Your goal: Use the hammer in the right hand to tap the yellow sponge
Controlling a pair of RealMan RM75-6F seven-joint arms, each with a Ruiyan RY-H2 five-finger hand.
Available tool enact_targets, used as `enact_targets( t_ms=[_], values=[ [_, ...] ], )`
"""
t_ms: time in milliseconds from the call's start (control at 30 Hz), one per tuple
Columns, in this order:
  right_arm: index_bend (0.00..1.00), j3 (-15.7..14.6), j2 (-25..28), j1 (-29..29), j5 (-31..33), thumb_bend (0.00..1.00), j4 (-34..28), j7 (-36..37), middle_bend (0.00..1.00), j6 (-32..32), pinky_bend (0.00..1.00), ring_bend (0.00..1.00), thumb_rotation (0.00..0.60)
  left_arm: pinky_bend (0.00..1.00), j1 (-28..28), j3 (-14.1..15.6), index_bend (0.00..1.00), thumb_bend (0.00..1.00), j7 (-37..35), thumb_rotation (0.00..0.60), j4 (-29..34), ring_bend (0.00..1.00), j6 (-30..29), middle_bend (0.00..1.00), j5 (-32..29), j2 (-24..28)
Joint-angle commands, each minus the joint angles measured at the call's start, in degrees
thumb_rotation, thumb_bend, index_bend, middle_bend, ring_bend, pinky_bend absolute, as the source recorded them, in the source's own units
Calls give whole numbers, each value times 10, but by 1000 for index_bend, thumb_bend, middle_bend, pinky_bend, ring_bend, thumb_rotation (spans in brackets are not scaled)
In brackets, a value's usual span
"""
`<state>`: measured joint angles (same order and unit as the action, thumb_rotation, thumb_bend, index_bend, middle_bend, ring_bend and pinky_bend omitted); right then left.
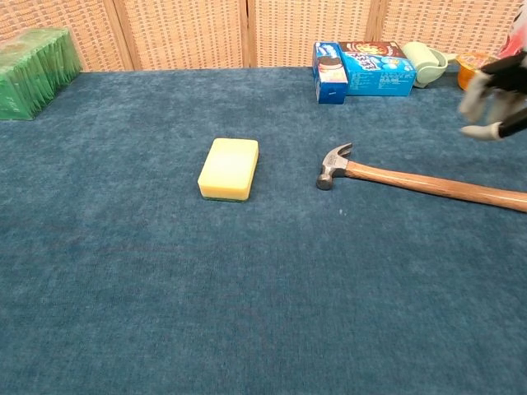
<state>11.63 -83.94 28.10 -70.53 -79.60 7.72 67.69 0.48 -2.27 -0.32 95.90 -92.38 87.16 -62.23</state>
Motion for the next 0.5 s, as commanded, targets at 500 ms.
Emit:
enact_targets(
  t_ms=[500],
  values=[
    [708,-85,99,-143,-74,369,-44,-130,723,164,708,799,600,0,19,5,283,181,-42,600,-57,49,-12,149,-10,-37]
  ],
)
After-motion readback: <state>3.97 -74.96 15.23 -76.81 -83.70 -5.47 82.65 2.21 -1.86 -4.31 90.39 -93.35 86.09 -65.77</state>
